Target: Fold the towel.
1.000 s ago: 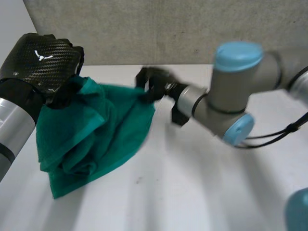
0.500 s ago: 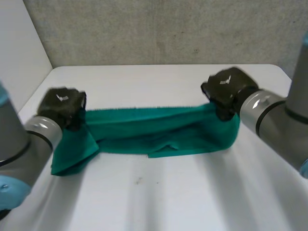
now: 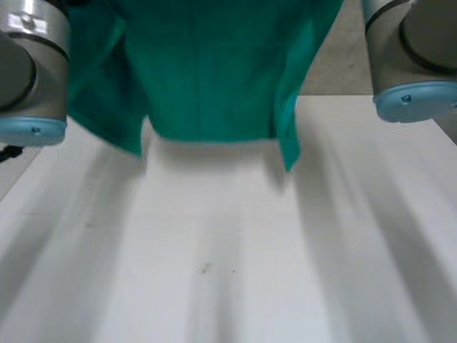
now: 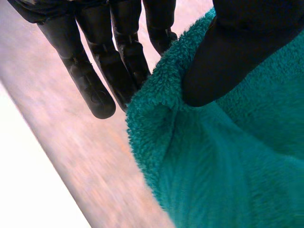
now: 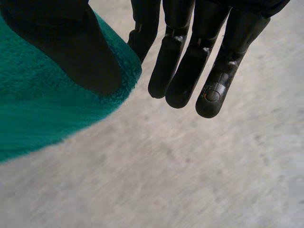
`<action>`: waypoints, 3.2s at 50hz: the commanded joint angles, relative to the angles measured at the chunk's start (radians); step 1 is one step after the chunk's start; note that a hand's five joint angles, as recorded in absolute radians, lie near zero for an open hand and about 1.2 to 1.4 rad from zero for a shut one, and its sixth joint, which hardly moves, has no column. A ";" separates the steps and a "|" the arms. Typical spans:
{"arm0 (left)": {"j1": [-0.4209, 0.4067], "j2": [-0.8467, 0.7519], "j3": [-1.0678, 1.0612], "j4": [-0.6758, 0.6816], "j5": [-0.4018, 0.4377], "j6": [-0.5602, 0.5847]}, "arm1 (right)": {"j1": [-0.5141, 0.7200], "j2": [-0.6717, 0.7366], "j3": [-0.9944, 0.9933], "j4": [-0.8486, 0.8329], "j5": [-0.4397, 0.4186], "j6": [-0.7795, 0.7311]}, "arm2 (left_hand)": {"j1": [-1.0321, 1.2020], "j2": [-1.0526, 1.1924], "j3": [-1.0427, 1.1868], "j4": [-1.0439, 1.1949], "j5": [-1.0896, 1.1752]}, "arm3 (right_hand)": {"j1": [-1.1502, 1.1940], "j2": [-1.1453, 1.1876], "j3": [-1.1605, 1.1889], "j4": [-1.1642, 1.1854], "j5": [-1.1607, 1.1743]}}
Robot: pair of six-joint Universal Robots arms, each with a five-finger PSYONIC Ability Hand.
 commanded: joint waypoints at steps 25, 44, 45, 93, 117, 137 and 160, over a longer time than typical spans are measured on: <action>0.107 -0.100 -0.718 -0.083 0.232 -0.092 | -0.087 -0.187 1.082 -0.036 -0.219 0.112 | -0.307 -0.390 -0.383 -0.385 -0.342 | 0.411 0.216 0.213 0.206 0.236; 0.053 -0.029 -0.790 -0.089 0.005 -0.168 | -0.199 -0.181 1.096 -0.033 -0.233 0.462 | -0.751 -0.833 -0.826 -0.829 -0.785 | 0.411 0.216 0.213 0.206 0.236; 0.053 -0.031 -0.790 -0.086 -0.009 -0.171 | -0.199 -0.181 1.096 -0.033 -0.234 0.464 | -0.742 -0.824 -0.818 -0.820 -0.776 | 0.411 0.216 0.213 0.206 0.236; 0.058 -0.236 -0.604 -0.172 -0.001 -0.265 | -0.197 -0.177 1.127 -0.043 -0.234 0.453 | -0.410 -0.493 -0.486 -0.488 -0.445 | 0.411 0.216 0.213 0.206 0.236; 0.141 -0.179 -0.620 -0.152 -0.001 -0.242 | -0.204 -0.178 1.121 -0.043 -0.228 0.447 | -0.208 -0.290 -0.283 -0.285 -0.242 | 0.411 0.216 0.213 0.206 0.236; 0.171 -0.025 -0.715 -0.153 0.005 -0.044 | -0.204 -0.219 1.072 0.005 -0.224 0.307 | 0.279 0.197 0.204 0.201 0.245 | 0.411 0.216 0.213 0.206 0.236; 0.182 0.043 -0.880 -0.199 0.218 -0.049 | -0.197 -0.193 1.059 0.147 -0.228 0.201 | -0.469 -0.551 -0.545 -0.547 -0.503 | 0.411 0.216 0.213 0.206 0.236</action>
